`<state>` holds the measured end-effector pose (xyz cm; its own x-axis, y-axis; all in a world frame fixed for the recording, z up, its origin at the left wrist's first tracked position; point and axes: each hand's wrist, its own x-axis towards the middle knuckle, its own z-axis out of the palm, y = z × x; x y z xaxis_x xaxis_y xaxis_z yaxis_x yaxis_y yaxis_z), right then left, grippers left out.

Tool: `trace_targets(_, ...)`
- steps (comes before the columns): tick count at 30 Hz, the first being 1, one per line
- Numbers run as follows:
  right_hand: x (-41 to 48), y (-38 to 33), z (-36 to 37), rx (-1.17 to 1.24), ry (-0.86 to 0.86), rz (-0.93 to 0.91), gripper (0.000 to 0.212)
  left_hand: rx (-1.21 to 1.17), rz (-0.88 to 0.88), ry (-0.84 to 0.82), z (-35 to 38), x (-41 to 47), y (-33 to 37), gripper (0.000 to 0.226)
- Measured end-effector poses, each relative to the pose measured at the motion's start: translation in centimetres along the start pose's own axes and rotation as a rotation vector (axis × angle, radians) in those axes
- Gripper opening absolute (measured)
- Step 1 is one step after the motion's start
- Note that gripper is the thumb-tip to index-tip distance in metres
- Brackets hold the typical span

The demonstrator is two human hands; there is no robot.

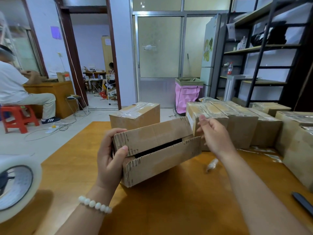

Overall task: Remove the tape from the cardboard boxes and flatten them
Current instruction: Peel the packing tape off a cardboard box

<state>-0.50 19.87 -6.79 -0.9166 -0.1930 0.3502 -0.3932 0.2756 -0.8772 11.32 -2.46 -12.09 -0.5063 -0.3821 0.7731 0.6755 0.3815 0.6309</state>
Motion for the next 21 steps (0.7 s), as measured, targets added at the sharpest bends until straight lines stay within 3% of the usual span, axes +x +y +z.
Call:
trace_targets(3,-0.8,-0.6,1.2,0.0,-0.083,-0.006,0.063,0.153,0.122,-0.079,0.4,-0.5,-0.2,0.03)
trace_targets(7,-0.1,0.8,1.4,-0.102,-0.049,0.07,0.072,0.217,0.275,-0.173,1.0,-1.2,-0.6,0.04)
trace_targets(10,0.3,1.9,1.5,-0.093,-0.077,0.168,0.073,0.239,0.281,-0.093,1.3,-1.2,-0.9,0.032)
trace_targets(12,0.4,2.5,2.0,-0.105,-0.12,0.189,0.067,0.28,0.109,0.031,1.3,-0.8,-0.5,0.026)
trace_targets(15,0.4,2.7,2.5,-0.097,-0.144,0.173,0.061,0.178,-0.477,0.186,1.4,0.2,0.4,0.018)
trace_targets(17,0.4,2.8,2.7,-0.079,-0.16,0.157,0.058,0.023,-0.799,0.149,1.4,0.7,0.9,0.027)
trace_targets(19,0.4,2.9,2.8,-0.077,-0.169,0.159,0.06,-0.093,-0.918,0.047,1.4,0.9,1.6,0.043)
trace_targets(21,0.6,3.1,2.8,-0.168,-0.128,0.176,0.066,-0.157,-0.903,-0.015,1.5,0.8,2.1,0.049)
